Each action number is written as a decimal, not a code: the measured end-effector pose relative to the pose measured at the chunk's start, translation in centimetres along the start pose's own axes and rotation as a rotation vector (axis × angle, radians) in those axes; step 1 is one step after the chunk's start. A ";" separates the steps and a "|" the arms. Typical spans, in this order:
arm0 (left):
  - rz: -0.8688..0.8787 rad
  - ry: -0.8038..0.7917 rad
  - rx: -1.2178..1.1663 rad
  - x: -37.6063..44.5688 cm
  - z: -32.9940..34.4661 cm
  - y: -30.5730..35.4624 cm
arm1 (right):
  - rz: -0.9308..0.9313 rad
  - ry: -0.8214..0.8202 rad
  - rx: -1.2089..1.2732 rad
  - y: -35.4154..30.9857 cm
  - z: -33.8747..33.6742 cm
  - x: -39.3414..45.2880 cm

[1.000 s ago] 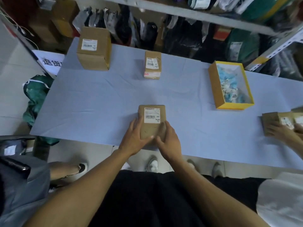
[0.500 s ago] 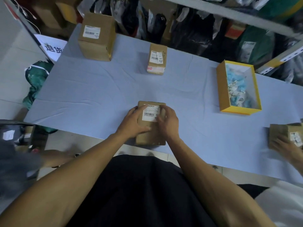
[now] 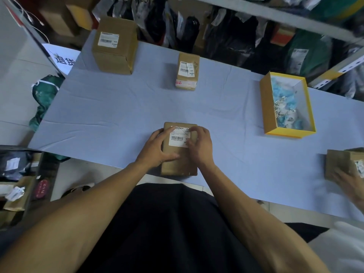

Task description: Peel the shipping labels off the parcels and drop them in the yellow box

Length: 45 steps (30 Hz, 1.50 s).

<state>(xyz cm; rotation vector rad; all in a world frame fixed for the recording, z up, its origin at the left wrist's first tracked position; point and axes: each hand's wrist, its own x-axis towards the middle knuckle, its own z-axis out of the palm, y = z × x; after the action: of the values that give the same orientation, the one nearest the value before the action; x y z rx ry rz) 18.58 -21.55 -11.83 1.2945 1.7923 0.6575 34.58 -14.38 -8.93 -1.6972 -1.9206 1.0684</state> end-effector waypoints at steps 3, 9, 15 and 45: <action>0.010 0.003 -0.005 -0.1 0.0 0.1 | 0.009 -0.002 0.016 0.1 0.2 -0.1; 0.009 0.004 -0.005 -0.1 -0.1 0.2 | 0.038 -0.022 -0.009 0.3 0.4 0.1; 0.010 0.006 -0.017 -0.1 0.0 0.1 | 0.025 -0.034 0.022 0.2 0.1 0.0; 0.002 -0.002 -0.027 -0.1 0.2 0.1 | 0.069 -0.081 0.024 -0.2 -0.3 0.5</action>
<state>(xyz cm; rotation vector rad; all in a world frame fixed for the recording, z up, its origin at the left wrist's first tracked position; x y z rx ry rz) 18.81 -21.63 -11.85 1.2791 1.7748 0.6794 34.58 -13.78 -8.70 -1.7431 -1.9019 1.1986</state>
